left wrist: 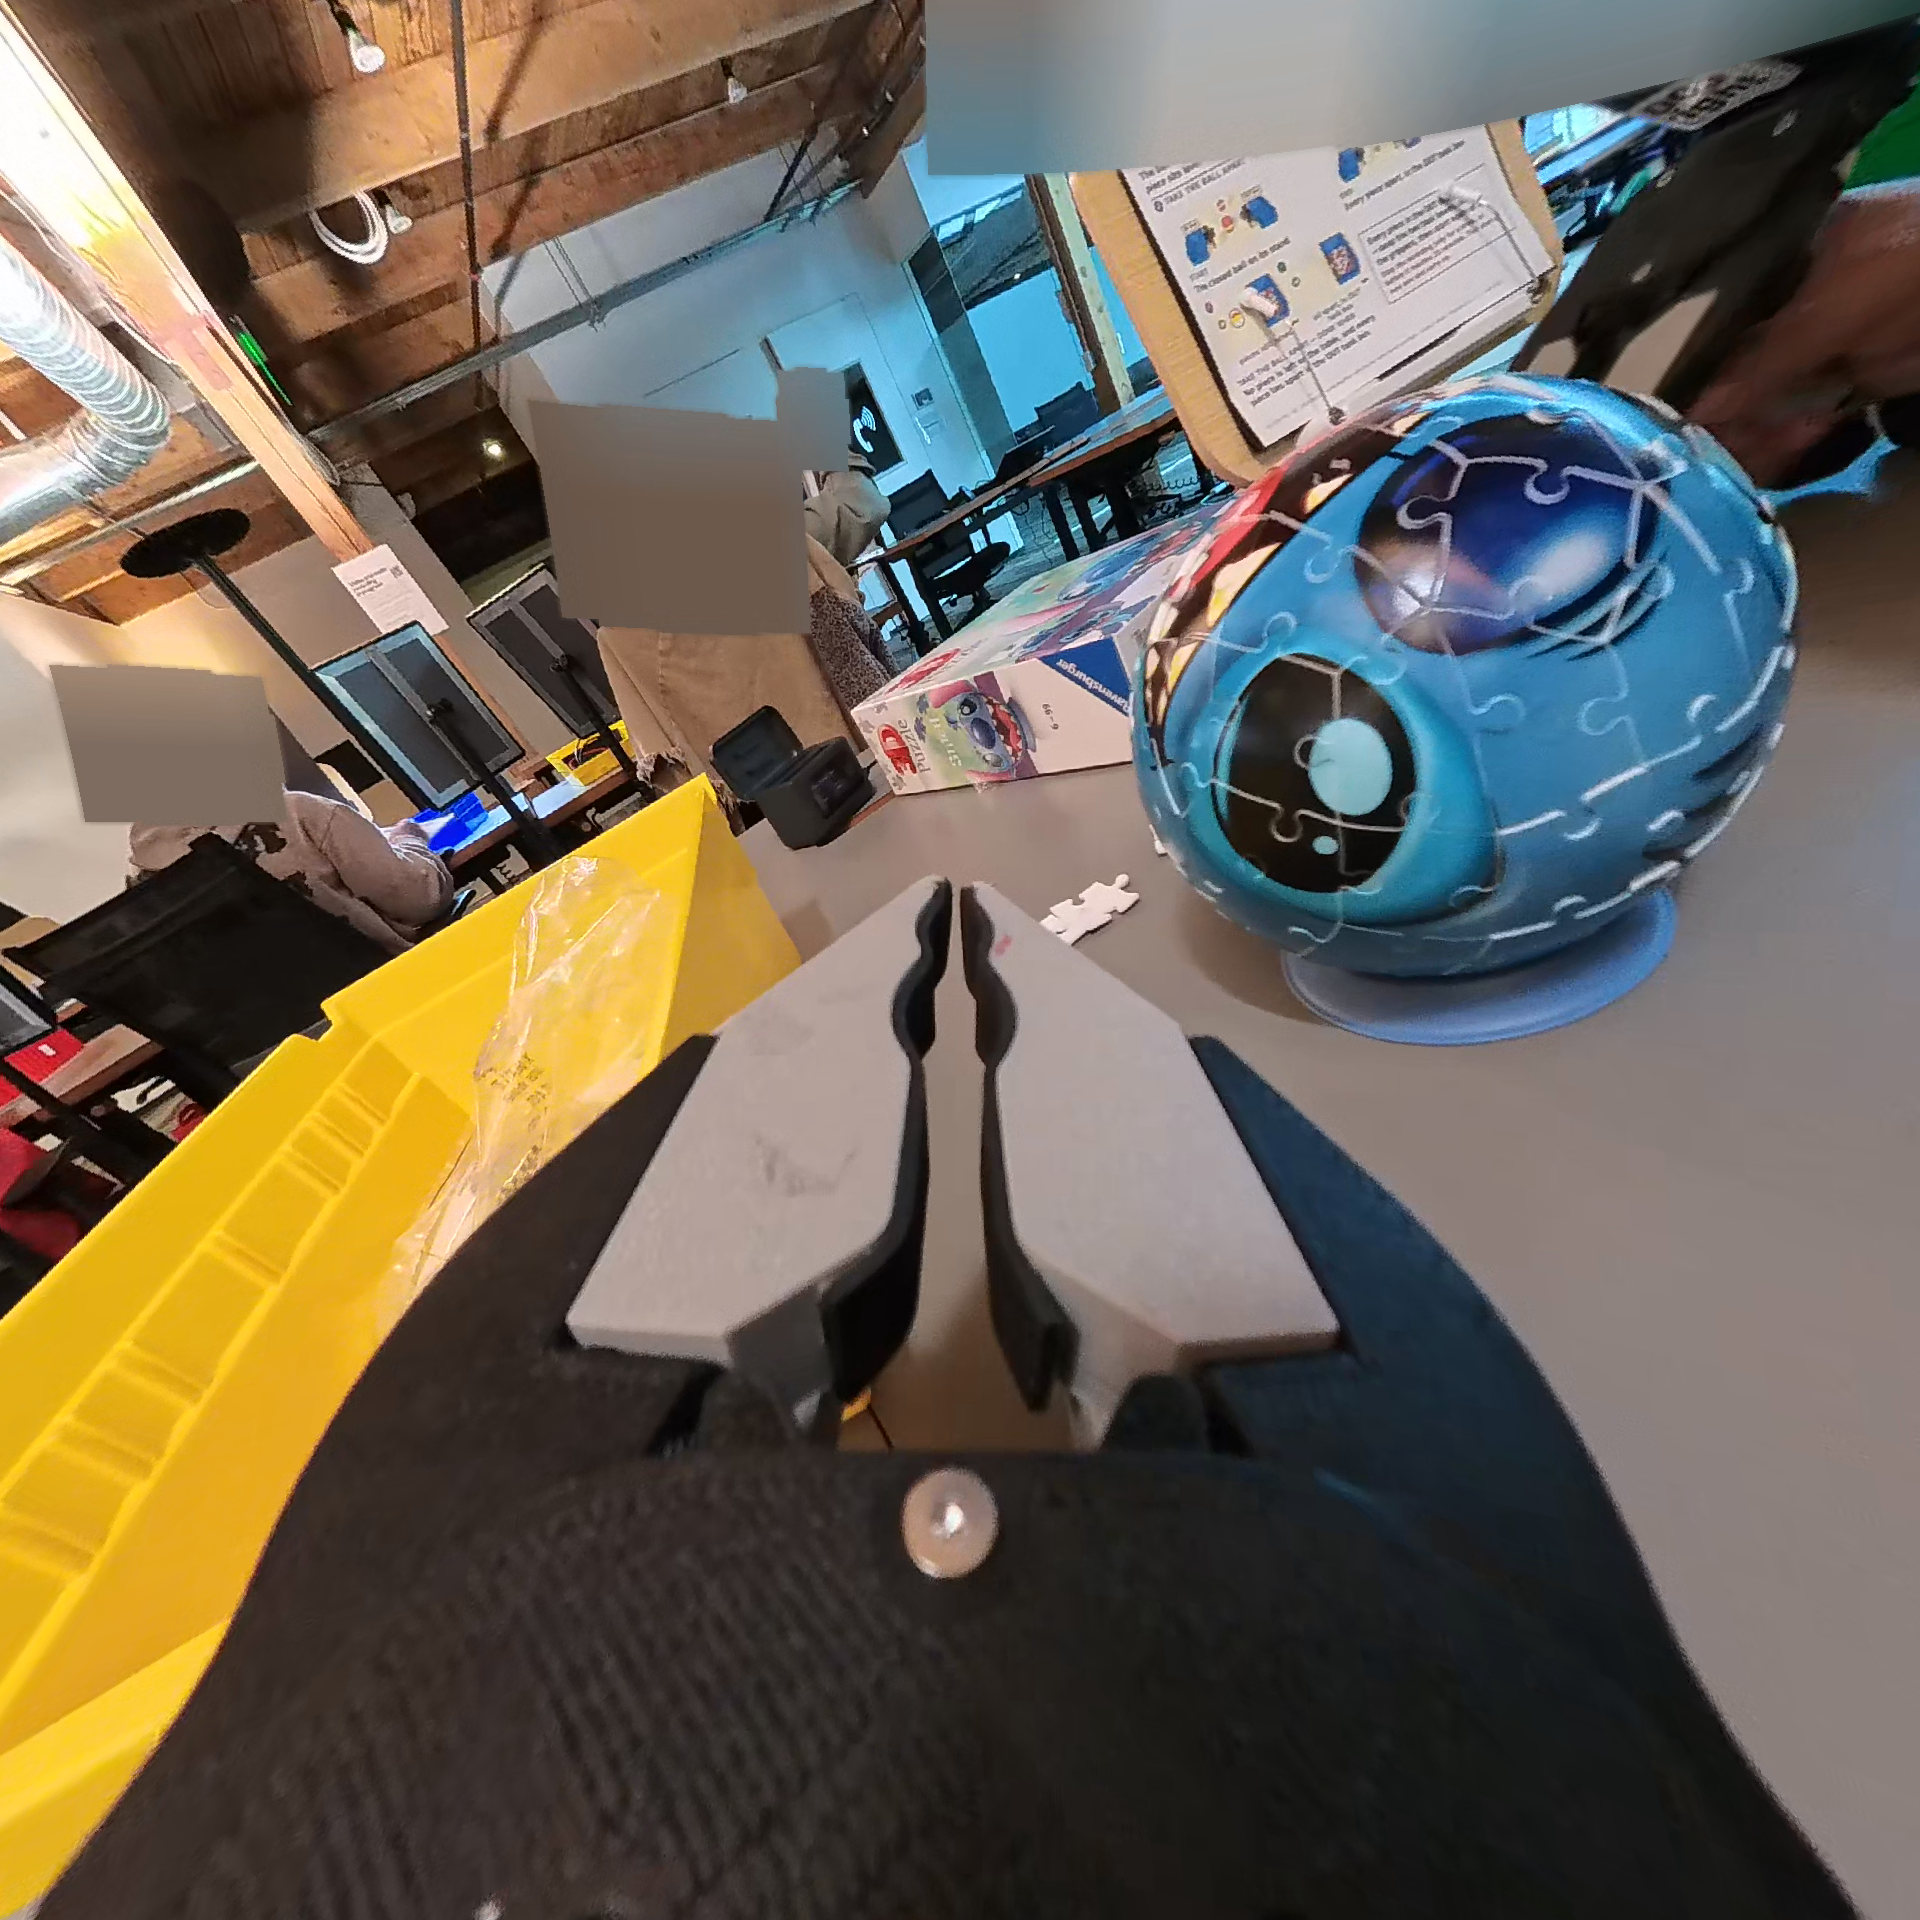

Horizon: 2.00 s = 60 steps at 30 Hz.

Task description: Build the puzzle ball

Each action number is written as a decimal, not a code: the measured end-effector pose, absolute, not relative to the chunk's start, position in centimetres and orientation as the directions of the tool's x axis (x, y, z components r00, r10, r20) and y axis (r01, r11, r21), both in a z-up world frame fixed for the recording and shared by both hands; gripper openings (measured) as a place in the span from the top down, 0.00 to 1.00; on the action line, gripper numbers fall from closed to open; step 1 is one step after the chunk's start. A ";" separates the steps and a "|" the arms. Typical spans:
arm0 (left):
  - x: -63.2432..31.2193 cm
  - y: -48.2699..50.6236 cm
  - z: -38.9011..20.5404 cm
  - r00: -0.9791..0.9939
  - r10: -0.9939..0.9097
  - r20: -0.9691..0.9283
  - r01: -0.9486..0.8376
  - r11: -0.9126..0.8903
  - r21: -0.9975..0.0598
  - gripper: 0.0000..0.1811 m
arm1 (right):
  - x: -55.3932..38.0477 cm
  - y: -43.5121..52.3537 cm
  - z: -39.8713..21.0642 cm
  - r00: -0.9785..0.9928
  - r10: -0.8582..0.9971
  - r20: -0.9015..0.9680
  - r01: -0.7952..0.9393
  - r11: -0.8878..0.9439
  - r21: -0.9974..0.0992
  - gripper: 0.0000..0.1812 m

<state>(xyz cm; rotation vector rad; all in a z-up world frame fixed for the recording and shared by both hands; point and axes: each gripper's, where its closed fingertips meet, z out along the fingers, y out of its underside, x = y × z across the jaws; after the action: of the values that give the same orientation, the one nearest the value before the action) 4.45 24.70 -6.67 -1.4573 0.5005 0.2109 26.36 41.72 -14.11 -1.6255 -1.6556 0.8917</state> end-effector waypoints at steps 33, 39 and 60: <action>4.4 24.7 -6.7 0.879 -0.166 -0.446 -0.431 0.121 -0.894 1.00 | 32.4 51.3 -10.1 0.282 0.955 -0.093 0.403 -0.206 -0.892 0.88; 4.4 24.7 -6.6 0.880 -0.165 -0.445 -0.430 0.120 -0.895 1.00 | 31.0 48.6 -12.5 0.168 0.985 0.044 0.564 -0.059 -0.824 0.89; 4.6 24.7 -6.6 0.871 -0.159 -0.465 -0.449 0.129 -0.884 1.00 | 26.8 44.9 -16.9 0.127 0.991 0.052 0.696 -0.052 -0.717 0.72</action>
<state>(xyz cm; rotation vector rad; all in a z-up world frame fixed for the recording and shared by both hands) 4.61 24.67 -6.63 -1.4448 0.5158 0.2249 26.82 44.93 -16.95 -1.8096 -1.6280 0.6326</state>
